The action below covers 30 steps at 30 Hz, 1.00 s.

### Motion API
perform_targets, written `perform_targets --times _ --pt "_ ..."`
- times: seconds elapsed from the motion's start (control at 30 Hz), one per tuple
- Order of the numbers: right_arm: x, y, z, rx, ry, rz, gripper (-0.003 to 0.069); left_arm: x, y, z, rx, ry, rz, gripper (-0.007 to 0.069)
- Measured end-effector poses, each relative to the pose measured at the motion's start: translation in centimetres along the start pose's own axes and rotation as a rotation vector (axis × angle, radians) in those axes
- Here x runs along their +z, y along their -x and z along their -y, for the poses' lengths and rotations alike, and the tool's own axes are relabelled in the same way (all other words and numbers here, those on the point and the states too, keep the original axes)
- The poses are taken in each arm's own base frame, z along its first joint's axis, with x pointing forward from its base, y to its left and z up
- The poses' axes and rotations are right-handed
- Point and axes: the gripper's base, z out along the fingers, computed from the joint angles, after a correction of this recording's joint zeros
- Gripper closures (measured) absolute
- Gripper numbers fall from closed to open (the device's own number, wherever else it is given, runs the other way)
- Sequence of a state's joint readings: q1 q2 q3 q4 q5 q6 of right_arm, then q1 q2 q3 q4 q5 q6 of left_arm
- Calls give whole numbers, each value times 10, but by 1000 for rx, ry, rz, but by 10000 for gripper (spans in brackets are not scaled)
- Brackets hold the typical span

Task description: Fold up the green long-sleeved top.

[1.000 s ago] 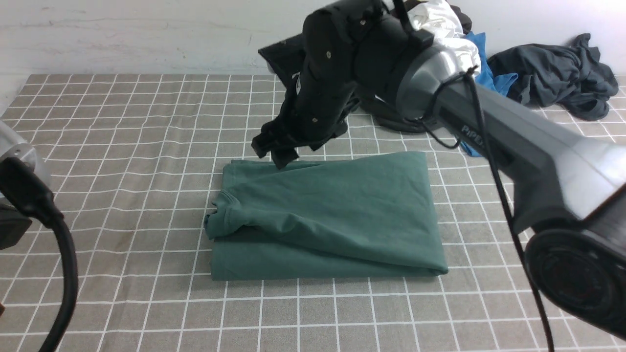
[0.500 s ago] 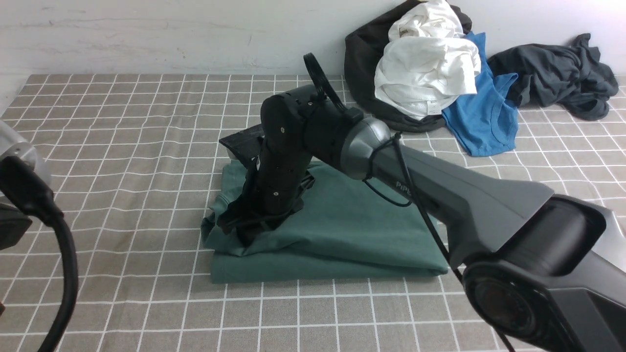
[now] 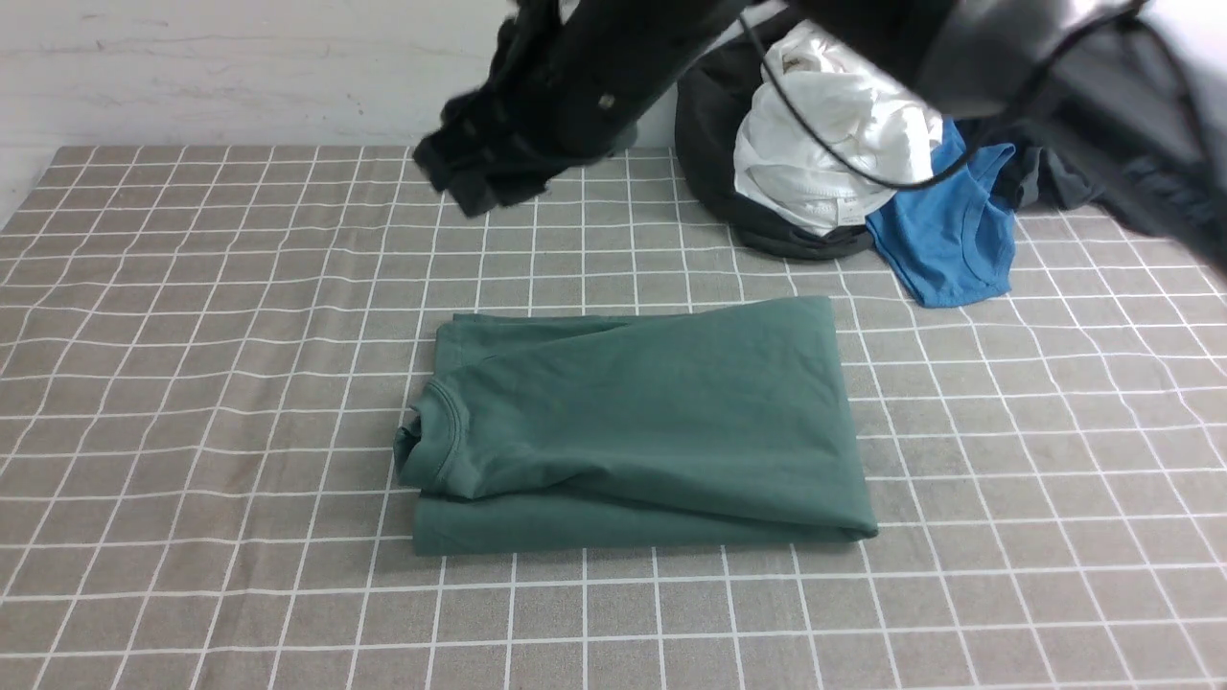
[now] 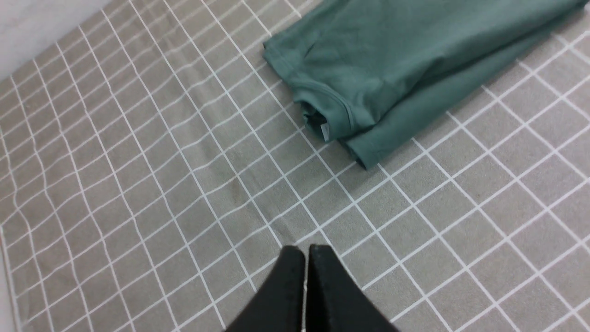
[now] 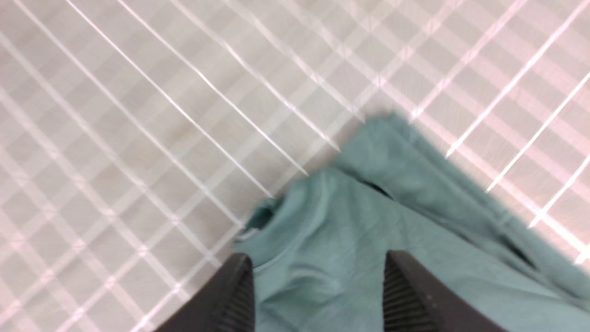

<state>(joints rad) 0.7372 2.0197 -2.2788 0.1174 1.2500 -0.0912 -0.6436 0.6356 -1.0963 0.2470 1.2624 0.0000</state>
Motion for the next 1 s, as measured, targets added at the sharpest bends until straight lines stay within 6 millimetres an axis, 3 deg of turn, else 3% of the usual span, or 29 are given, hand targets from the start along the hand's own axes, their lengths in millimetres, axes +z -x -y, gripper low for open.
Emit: perform_targets --times 0.03,0.1,0.13,0.17,0.23,0.37,0.47,0.57,0.63,0.67,0.8,0.9,1.0 --pt "-29 -2 -3 -13 1 26 342 -10 -12 -2 -32 3 38 631" --pt "-66 -14 -6 -32 -8 34 386 -19 -33 -3 -79 11 77 631" --pt "-69 -15 -6 -33 -11 33 396 -20 -38 -3 -83 12 82 631" --pt "-90 -32 -7 -45 -28 11 439 -19 -58 -1 -120 17 100 631" --pt "-99 -43 -8 -48 -36 -8 462 -16 -68 0 -139 18 111 631" --pt "-138 -98 -10 -60 -78 -38 544 6 -96 8 -180 7 178 631" --pt "-158 -126 -12 -68 -102 32 573 19 -102 13 -175 0 199 631" --pt "-192 -158 -16 -75 -115 187 585 29 -104 16 -170 -7 205 631" --pt "-197 -167 -17 -77 -118 223 586 32 -105 17 -168 -8 204 631" --pt "-219 -189 -20 -83 -128 349 586 37 -108 18 -165 -9 188 631" --pt "-254 -222 -25 -89 -145 597 587 40 -110 19 -162 -7 171 631" --pt "-266 -238 -27 -84 -153 718 587 40 -111 19 -162 -7 167 631" --pt "-266 -249 -28 -83 -154 757 587 40 -111 19 -162 -6 160 631"
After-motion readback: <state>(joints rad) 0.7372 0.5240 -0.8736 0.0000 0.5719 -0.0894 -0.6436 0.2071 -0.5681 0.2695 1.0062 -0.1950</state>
